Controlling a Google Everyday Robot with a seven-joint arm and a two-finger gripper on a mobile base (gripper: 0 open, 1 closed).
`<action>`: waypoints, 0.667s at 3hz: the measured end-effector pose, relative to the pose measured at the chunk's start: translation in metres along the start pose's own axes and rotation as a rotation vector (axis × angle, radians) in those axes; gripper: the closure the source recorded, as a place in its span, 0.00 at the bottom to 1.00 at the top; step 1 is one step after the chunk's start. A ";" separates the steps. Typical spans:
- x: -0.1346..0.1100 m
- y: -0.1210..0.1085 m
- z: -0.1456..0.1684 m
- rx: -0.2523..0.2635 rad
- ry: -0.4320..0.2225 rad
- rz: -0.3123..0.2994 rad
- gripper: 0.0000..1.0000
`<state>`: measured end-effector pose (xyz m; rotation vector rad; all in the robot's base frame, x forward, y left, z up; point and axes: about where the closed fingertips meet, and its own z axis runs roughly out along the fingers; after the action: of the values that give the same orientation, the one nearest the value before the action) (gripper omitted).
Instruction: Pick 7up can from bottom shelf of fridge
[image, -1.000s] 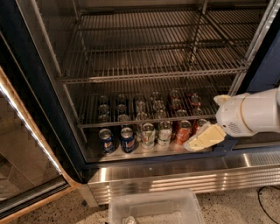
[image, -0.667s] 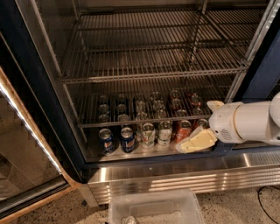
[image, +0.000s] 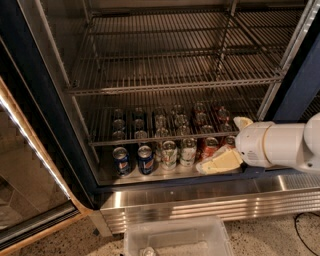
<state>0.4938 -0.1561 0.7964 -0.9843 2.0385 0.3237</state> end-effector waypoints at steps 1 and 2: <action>0.010 0.005 0.024 0.037 -0.115 0.086 0.00; 0.016 0.000 0.044 0.091 -0.224 0.189 0.00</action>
Offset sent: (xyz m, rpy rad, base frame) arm 0.0341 0.0116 -0.0610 0.3933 -0.1509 -0.2878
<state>0.5128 -0.1415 0.7566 -0.6693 1.9261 0.4182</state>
